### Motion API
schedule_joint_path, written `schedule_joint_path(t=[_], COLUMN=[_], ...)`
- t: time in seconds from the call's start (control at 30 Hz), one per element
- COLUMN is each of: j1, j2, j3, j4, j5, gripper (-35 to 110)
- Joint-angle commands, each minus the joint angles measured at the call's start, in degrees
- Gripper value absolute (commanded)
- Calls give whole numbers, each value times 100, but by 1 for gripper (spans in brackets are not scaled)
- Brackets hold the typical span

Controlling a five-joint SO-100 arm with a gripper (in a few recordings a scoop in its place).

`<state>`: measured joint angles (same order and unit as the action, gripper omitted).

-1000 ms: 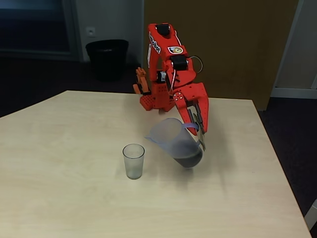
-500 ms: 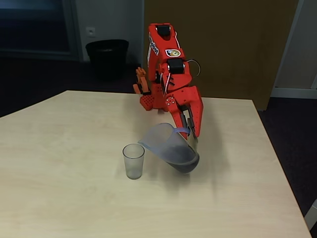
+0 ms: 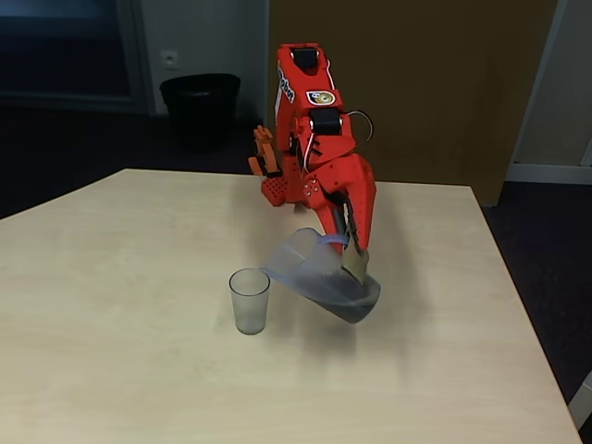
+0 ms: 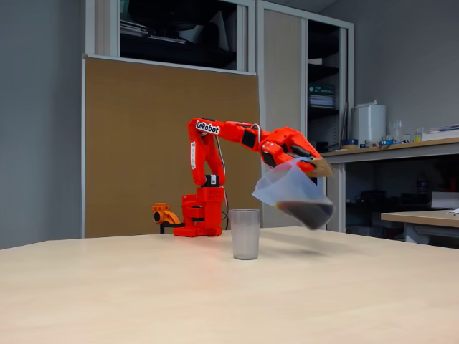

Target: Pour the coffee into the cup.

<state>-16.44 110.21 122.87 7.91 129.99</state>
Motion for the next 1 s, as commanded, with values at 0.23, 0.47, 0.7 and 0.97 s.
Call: schedule_joint_path(t=[0.23,0.47,0.7,0.97], j1=[97,158,185,167], j2=[0,-44,-97,-88], j3=[-387,-343,-264,-88], j4=[-378,-571,-800,-1046], j5=[422,519,756,1002], gripper=[0,0,0,0])
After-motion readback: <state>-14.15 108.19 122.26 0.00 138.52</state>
